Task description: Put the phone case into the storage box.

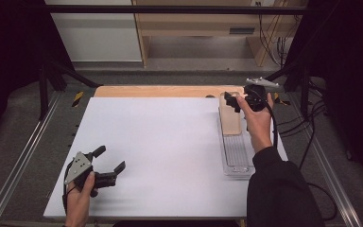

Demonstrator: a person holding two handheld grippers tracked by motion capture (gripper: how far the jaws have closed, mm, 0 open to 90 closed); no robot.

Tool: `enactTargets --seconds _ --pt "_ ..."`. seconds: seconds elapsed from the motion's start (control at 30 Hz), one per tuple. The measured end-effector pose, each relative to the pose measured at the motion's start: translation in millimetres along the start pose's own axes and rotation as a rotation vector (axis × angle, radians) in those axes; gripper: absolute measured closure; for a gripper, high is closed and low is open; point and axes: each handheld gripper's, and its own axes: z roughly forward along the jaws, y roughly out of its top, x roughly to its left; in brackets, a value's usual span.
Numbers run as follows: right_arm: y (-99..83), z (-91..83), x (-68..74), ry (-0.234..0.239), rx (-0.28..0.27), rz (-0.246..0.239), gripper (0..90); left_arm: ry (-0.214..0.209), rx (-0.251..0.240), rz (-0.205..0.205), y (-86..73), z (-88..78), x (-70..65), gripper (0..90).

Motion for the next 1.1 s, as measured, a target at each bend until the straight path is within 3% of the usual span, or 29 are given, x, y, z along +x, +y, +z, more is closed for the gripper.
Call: enactTargets --seconds 0.4,0.67,1.1 --pt "0.0 -13.1 6.4 0.051 -0.045 0.027 5.1 0.01 -0.008 -0.011 -0.3 -3.4 2.0 3.3" --pt "-4.6 -17.3 12.1 0.055 -0.058 0.01 5.6 0.016 -0.004 -0.012 -1.0 -2.8 3.9 3.3" --pt "0.9 -38.9 17.3 0.09 -0.127 0.006 5.4 0.061 0.007 -0.009 -2.7 -7.9 9.6 3.1"
